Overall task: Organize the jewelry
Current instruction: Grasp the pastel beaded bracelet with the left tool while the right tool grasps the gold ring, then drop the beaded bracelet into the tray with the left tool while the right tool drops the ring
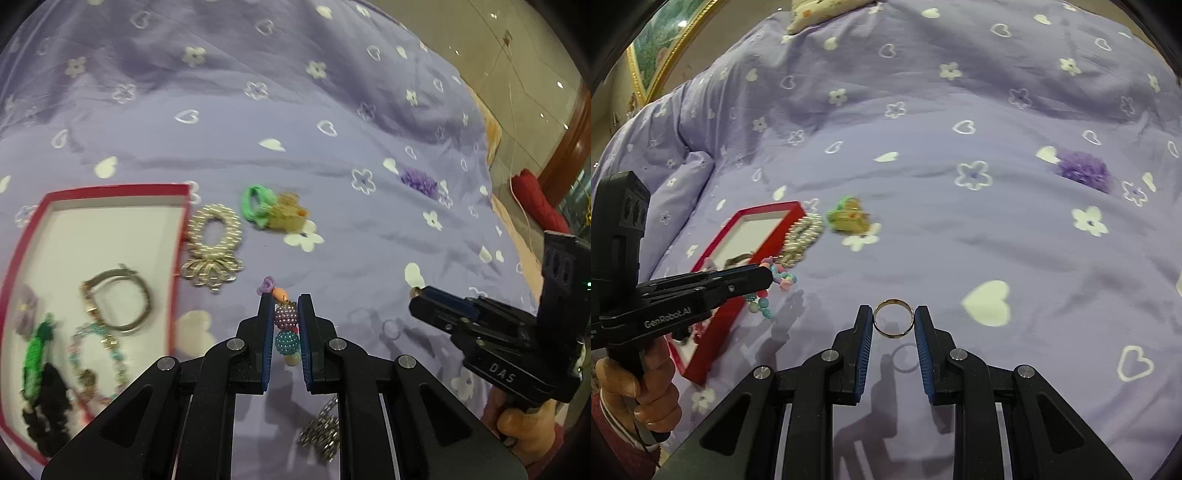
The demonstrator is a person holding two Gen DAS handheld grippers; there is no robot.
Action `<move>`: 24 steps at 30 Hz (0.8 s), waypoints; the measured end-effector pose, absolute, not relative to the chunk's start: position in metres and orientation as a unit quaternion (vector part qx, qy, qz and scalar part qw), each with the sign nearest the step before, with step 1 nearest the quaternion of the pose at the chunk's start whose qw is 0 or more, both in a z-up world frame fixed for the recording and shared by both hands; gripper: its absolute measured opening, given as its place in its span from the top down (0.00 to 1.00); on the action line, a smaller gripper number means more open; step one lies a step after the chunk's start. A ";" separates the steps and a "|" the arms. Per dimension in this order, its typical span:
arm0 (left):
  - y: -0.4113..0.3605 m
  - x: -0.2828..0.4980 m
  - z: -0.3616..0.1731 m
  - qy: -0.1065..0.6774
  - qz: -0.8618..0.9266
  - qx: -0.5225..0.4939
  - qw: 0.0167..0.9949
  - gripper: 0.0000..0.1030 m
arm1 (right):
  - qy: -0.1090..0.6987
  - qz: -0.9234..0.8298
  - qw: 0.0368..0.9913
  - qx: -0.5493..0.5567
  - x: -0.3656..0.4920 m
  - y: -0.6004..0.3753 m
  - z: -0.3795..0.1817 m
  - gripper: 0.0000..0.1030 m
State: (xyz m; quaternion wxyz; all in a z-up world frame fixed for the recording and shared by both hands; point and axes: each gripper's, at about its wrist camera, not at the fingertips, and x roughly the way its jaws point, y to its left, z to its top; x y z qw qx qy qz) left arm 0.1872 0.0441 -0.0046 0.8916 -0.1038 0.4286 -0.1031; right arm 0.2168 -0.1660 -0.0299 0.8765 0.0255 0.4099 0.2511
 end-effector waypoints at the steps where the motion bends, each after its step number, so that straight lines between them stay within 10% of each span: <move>1: 0.049 0.184 -0.002 0.426 -0.099 -0.106 0.893 0.89 | 0.410 0.255 0.875 0.025 0.217 -0.162 -0.029 0.77; 24: 0.163 0.147 0.017 0.387 -0.016 -0.170 0.906 0.89 | 0.401 0.361 0.842 0.008 0.206 -0.040 -0.006 0.77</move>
